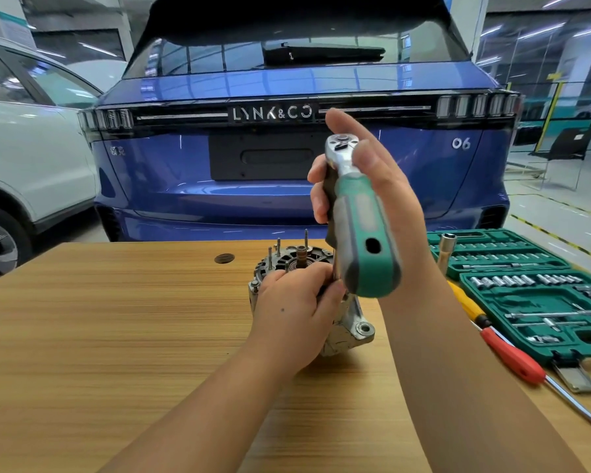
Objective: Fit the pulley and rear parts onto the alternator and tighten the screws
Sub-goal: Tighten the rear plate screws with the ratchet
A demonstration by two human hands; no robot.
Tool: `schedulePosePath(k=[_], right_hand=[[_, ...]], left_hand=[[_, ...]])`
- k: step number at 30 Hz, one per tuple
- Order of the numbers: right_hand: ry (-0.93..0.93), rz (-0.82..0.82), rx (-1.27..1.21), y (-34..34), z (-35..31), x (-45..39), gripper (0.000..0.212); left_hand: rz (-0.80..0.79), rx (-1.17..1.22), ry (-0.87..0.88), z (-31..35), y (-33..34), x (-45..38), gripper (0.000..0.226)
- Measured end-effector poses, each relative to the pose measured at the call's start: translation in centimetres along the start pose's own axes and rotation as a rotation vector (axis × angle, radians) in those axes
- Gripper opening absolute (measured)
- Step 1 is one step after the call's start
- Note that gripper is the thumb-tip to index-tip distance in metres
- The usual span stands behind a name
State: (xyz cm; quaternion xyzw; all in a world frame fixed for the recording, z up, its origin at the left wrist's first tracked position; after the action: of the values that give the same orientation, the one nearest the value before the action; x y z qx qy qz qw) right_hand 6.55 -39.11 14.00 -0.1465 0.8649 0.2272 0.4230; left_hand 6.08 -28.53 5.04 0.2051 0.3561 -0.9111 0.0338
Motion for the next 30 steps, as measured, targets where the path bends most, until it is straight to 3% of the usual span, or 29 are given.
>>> schedulePosePath(k=[4, 7, 9, 12, 14, 19, 23, 27, 30], right_hand=[[-0.043, 0.129, 0.089, 0.1, 0.0, -0.1, 0.041], [-0.103, 0.280, 0.244, -0.2, -0.2, -0.2, 0.016], [-0.063, 0.334, 0.246, -0.9, -0.3, -0.5, 0.014], [0.076, 0.173, 0.036, -1.5, -0.3, -0.6, 0.007], [0.079, 0.070, -0.069, -1.3, -0.2, -0.4, 0.027], [-0.243, 0.056, 0.198, -0.3, 0.3, -0.2, 0.034], [-0.304, 0.034, 0.203, -0.2, 0.5, -0.2, 0.041], [-0.133, 0.024, -0.006, -0.8, 0.5, -0.4, 0.046], [-0.033, 0.020, -0.115, -1.0, 0.4, -0.7, 0.037]], left_hand=[[0.040, -0.049, 0.028, -0.2, 0.3, -0.1, 0.022], [0.032, -0.040, 0.041, 0.0, 0.3, 0.0, 0.033], [0.031, -0.044, 0.046, 0.0, 0.3, 0.0, 0.039], [0.037, -0.029, 0.036, 0.1, 0.2, 0.0, 0.038], [0.045, -0.024, 0.033, 0.0, 0.2, 0.0, 0.030], [0.040, -0.036, 0.010, 0.2, 0.3, 0.1, 0.015], [0.035, -0.058, 0.007, 0.4, 0.1, 0.1, 0.021], [0.061, -0.043, 0.011, 0.6, 0.0, 0.2, 0.039], [0.056, -0.034, 0.023, 0.7, -0.1, 0.2, 0.034]])
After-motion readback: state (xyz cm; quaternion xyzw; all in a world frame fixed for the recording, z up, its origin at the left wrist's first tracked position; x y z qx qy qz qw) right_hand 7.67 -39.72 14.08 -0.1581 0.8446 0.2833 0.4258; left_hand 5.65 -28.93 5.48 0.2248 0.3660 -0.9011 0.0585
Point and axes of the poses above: each hand's wrist, its own x-axis away from the middle knuckle, its own y-axis out of the palm, z = x × y, the point moved 2 cm from there along -x, towards the middle knuckle, and after that the axes turned 12 degrees about -y, right-handed, at the moved point
